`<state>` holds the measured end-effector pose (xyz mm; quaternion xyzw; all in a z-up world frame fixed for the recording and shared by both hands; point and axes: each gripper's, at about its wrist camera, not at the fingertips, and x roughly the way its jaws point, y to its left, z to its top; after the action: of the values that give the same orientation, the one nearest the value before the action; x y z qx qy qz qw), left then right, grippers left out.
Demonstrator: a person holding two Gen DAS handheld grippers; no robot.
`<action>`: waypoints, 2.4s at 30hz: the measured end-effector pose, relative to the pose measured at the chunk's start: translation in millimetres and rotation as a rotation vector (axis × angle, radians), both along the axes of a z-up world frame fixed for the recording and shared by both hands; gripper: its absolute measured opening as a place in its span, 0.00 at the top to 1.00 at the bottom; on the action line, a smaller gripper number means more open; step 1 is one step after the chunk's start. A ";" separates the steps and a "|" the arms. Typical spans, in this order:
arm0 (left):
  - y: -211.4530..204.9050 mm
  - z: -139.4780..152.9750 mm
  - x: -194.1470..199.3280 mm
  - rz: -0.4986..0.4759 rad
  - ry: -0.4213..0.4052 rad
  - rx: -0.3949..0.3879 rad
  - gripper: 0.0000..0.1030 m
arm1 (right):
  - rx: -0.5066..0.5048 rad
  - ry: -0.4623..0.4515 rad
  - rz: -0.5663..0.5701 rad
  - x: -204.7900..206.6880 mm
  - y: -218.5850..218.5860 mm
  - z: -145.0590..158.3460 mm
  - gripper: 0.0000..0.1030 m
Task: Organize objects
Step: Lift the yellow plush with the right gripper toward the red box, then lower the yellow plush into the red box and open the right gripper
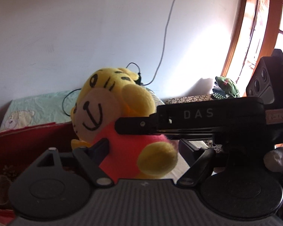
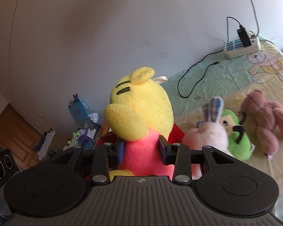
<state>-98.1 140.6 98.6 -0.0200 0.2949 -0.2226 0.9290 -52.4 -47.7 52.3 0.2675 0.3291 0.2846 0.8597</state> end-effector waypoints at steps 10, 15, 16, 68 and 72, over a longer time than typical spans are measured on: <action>64.6 -24.2 31.0 -0.016 0.069 -0.040 0.22 | -0.169 -0.019 -0.074 15.4 94.0 0.8 0.62; 81.4 -42.7 38.0 -0.039 0.118 -0.025 0.24 | -0.272 0.014 -0.108 21.1 127.4 -8.7 0.62; 85.2 -44.9 39.3 -0.043 0.126 -0.029 0.24 | -0.284 0.013 -0.110 22.7 131.1 -10.3 0.62; 81.8 -63.9 49.3 0.025 0.212 0.137 0.04 | -0.261 0.083 -0.193 -0.3 117.8 -27.7 0.49; 77.9 -62.6 44.9 0.048 0.205 0.173 0.04 | -0.259 0.076 -0.202 -5.7 115.2 -27.7 0.49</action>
<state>-53.2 218.5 36.0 0.0305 0.4059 -0.1711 0.8973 -58.1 67.5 24.6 0.1967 0.3667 0.1419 0.8982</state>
